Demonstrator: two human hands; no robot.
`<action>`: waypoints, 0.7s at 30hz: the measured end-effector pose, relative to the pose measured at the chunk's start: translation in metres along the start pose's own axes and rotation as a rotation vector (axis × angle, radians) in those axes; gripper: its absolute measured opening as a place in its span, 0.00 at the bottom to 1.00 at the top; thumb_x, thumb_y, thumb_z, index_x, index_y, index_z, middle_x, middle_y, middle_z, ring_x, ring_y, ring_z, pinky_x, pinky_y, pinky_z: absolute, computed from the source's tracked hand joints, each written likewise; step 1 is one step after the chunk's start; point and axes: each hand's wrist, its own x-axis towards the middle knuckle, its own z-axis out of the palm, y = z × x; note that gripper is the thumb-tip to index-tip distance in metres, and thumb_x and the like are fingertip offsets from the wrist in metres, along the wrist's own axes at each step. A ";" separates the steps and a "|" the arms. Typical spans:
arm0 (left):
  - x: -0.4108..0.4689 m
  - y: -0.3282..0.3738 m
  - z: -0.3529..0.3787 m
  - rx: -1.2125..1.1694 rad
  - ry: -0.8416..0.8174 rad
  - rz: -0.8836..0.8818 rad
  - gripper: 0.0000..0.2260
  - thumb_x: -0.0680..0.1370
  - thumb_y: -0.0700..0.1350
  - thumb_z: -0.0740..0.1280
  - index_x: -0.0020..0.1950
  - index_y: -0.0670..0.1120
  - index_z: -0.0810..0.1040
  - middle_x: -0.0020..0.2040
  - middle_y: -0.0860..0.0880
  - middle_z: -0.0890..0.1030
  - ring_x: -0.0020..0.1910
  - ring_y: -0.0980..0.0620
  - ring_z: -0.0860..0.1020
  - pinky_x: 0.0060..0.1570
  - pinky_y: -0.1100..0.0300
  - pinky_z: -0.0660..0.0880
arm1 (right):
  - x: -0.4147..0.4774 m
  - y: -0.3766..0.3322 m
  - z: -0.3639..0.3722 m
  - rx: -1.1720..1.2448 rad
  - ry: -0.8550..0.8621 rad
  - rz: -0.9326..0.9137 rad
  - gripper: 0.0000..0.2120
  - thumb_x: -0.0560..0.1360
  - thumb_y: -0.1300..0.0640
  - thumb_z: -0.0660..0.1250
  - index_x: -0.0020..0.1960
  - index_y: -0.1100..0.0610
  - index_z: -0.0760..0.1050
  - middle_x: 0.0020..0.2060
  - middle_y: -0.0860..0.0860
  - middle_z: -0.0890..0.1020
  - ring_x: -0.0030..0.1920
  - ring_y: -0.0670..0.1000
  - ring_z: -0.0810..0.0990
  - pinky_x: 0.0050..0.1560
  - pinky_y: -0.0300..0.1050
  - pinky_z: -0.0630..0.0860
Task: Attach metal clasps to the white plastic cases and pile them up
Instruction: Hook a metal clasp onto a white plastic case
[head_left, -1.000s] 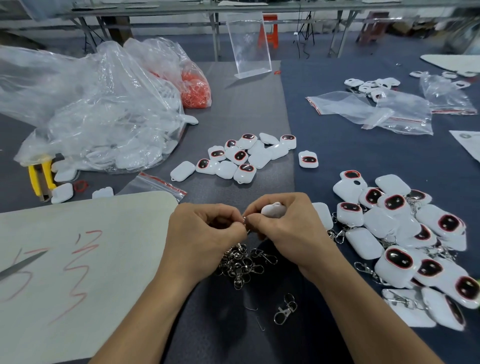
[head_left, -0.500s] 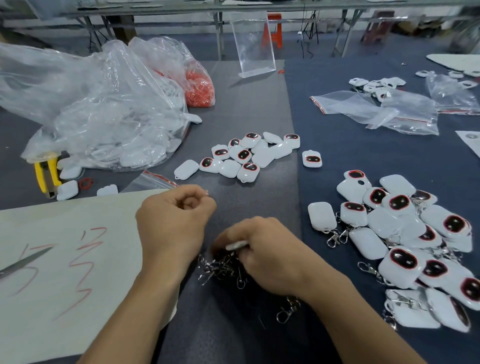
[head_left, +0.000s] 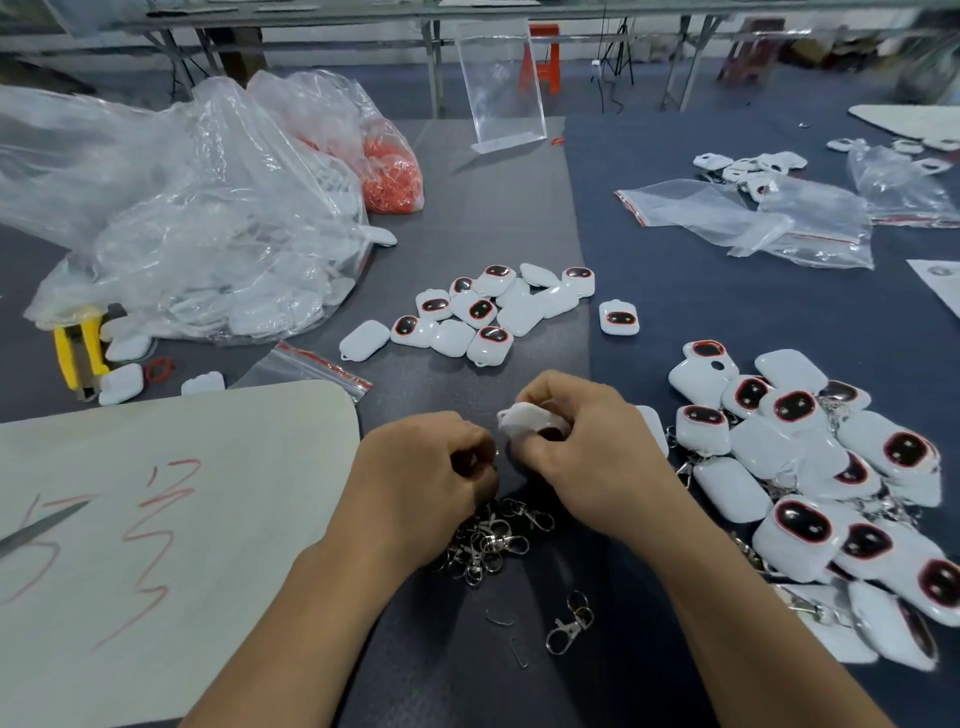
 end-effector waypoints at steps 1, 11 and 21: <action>0.000 -0.001 0.000 -0.018 -0.009 -0.012 0.06 0.67 0.53 0.68 0.41 0.53 0.82 0.35 0.56 0.77 0.37 0.56 0.75 0.40 0.54 0.74 | 0.000 0.000 0.000 0.004 0.000 -0.008 0.04 0.75 0.53 0.74 0.44 0.45 0.80 0.34 0.42 0.83 0.35 0.43 0.79 0.34 0.37 0.74; 0.003 -0.005 0.000 -0.111 -0.096 -0.130 0.11 0.65 0.56 0.67 0.45 0.64 0.82 0.31 0.59 0.78 0.32 0.57 0.76 0.35 0.62 0.72 | 0.004 0.007 -0.006 0.033 -0.056 0.015 0.08 0.76 0.55 0.70 0.47 0.45 0.73 0.30 0.51 0.82 0.28 0.47 0.76 0.32 0.43 0.72; 0.003 -0.010 0.002 -0.183 -0.086 -0.087 0.11 0.66 0.53 0.69 0.47 0.62 0.82 0.32 0.58 0.80 0.34 0.57 0.77 0.33 0.65 0.71 | 0.003 0.004 -0.009 0.106 -0.041 0.009 0.07 0.73 0.58 0.75 0.43 0.47 0.82 0.25 0.45 0.81 0.25 0.42 0.75 0.30 0.36 0.72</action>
